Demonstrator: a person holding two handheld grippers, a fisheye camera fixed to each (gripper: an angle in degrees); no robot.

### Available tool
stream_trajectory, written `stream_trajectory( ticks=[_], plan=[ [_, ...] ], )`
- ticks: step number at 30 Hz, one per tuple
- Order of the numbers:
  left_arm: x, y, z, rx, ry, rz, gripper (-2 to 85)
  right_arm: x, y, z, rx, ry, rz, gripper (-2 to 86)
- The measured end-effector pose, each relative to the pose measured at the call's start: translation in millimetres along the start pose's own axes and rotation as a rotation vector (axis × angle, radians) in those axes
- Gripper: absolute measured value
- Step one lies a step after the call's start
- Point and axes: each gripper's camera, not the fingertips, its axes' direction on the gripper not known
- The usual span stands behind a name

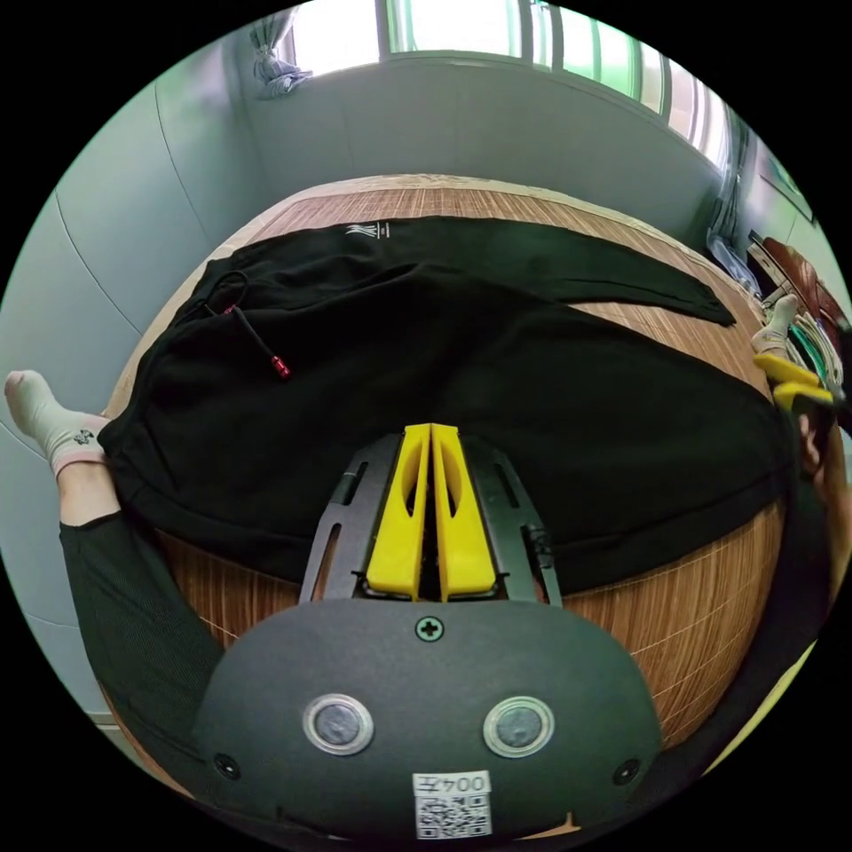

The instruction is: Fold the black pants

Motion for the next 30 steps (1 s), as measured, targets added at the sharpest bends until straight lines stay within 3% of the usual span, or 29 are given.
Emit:
stream_trajectory(
  ticks=[3, 5, 10, 17, 30],
  plan=[
    [-3, 5, -2, -0.003, 0.039, -0.017, 0.3, -44, 30, 40, -0.091, 0.099, -0.042, 23.7],
    [-12, 9, -7, -0.001, 0.107, -0.047, 0.4, -60, 53, 48, 0.002, 0.189, -0.051, 22.9],
    [-15, 29, -34, -0.008, 0.262, -0.103, 0.5, -60, 57, 46, 0.007, 0.137, -0.034, 22.9],
    [18, 89, -37, 0.053, 0.213, -0.118, 0.2, -75, 65, 44, 0.010, 0.145, -0.036, 22.9],
    [15, 107, -32, 0.063, 0.263, -0.174, 0.2, -101, 73, 44, 0.006, 0.170, -0.033, 22.6]
  ],
)
